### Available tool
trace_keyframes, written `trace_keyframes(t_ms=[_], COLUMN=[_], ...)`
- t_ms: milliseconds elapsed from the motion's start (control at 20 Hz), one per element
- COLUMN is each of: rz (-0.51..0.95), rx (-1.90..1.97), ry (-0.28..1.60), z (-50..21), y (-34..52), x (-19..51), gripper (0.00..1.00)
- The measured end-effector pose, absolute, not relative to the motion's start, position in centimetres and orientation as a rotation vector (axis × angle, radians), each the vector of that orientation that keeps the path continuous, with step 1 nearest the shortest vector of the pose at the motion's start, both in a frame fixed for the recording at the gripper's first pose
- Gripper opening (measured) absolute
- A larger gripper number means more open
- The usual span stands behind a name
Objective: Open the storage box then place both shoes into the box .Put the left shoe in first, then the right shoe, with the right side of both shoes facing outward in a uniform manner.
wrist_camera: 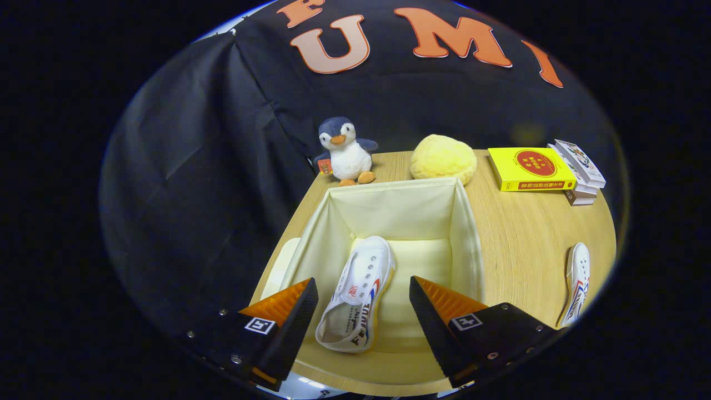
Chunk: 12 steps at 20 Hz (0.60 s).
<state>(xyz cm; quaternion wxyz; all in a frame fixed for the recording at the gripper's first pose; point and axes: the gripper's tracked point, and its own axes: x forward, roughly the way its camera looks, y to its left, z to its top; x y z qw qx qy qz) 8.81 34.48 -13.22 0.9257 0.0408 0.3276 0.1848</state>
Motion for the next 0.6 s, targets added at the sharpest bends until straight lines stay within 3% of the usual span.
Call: trace_keyframes(t_ms=[600], rz=[0.214], rx=[0.114], ry=[0.572], z=[-10.5], y=[18.5], x=[11.0], gripper=[0.99])
